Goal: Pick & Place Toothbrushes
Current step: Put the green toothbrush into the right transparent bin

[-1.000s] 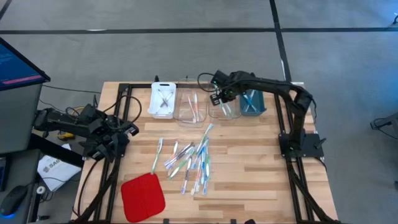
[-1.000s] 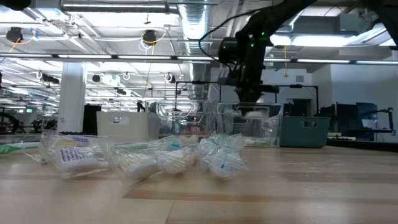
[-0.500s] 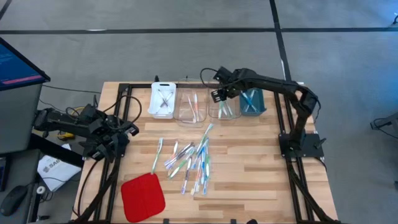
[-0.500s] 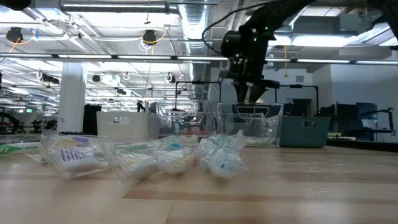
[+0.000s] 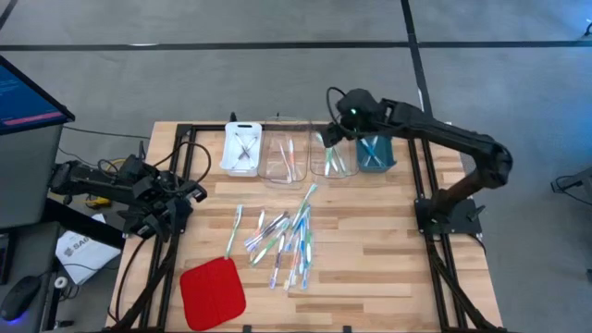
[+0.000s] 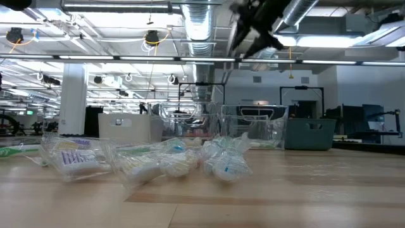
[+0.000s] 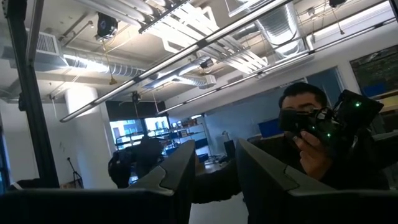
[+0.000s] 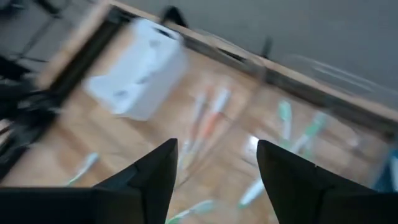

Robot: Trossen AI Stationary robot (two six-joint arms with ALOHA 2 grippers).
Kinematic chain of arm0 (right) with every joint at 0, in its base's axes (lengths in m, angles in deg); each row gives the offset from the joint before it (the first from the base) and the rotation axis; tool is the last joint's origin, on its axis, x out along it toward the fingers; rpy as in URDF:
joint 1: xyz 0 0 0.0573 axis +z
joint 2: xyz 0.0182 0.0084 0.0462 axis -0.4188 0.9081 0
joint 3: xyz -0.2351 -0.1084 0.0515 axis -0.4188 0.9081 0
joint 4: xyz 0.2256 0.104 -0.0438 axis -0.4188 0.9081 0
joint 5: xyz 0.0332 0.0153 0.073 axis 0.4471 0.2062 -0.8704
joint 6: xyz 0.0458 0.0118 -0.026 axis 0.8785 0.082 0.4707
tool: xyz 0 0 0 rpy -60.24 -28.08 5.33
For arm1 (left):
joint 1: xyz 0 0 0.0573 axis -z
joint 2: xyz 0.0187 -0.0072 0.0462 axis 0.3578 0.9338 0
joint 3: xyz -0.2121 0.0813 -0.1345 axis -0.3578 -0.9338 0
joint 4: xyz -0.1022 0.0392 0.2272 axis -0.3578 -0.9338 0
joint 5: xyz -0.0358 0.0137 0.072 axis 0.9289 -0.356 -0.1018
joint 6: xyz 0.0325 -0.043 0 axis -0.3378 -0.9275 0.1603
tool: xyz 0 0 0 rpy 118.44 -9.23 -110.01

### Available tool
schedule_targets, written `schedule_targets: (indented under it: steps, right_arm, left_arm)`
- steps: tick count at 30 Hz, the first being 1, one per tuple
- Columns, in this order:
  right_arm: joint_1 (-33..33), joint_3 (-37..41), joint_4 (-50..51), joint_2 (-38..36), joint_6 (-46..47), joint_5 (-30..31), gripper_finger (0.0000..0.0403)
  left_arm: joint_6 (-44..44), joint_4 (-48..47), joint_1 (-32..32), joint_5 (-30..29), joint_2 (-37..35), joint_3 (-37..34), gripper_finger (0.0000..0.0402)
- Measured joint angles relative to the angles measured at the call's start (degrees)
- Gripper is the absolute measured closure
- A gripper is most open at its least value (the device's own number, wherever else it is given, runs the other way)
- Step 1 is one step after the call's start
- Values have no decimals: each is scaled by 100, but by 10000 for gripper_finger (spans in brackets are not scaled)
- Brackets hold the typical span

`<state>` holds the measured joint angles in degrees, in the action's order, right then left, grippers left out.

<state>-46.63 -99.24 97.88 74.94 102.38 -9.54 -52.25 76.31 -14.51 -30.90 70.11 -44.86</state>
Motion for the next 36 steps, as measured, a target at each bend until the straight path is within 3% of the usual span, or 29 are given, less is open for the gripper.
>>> schedule_targets:
  steps: [12, 21, 26, 36]
  right_arm:
    - [2149, -5, 21, -77, -32, 43, 206]
    - [3658, 2, -110, 728, 295, 974, 221]
    - [4087, 1, -327, 1298, 1062, 1053, 225]
    - [4450, 7, -967, 2260, 1699, 881, 223]
  left_arm:
    - [-18, 1, -1, -5, 2, 0, 293]
    - [-38, 2, -2, -76, 2, 0, 293]
    - [-40, 2, 0, -76, 2, 0, 293]
    - [-59, 7, -2, -74, 2, 0, 293]
